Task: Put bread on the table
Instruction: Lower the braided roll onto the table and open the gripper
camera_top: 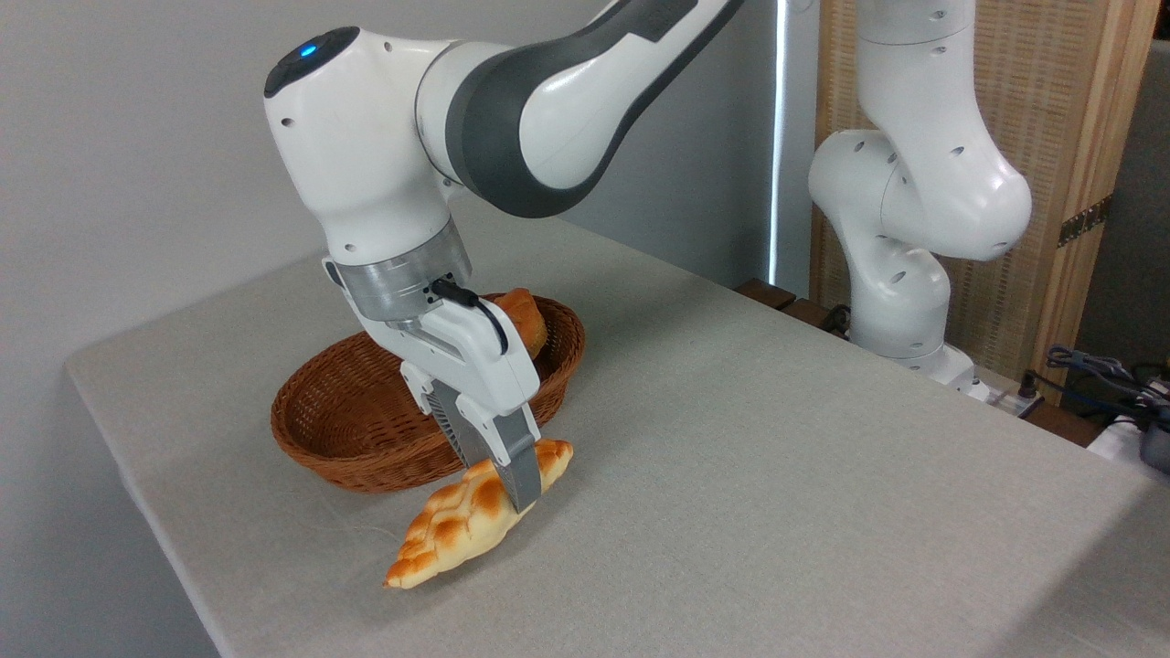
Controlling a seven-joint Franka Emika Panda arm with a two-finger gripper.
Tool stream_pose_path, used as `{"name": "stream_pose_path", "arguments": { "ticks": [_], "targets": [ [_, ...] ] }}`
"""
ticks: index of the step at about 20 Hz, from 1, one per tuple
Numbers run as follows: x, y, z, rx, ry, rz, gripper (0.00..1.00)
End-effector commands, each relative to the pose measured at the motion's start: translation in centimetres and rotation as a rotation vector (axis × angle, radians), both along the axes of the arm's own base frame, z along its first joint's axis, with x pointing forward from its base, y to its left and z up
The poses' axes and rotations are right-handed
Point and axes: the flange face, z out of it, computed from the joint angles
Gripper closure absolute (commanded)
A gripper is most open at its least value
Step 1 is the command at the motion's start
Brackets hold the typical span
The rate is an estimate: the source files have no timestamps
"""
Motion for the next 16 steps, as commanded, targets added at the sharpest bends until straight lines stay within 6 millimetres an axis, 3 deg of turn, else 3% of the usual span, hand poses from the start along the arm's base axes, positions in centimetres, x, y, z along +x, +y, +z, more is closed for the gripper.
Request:
{"name": "stream_pose_path", "arguments": {
  "ticks": [1,11,13,16],
  "targets": [
    [0.0,0.5,0.9,0.028,-0.018,-0.010,0.00],
    [0.0,1.3,1.3,0.028,-0.026,0.005,0.00],
    [-0.2,1.3,2.2,0.027,-0.041,0.006,0.00],
    [-1.0,0.9,5.5,0.010,-0.098,0.005,0.00]
  ]
}}
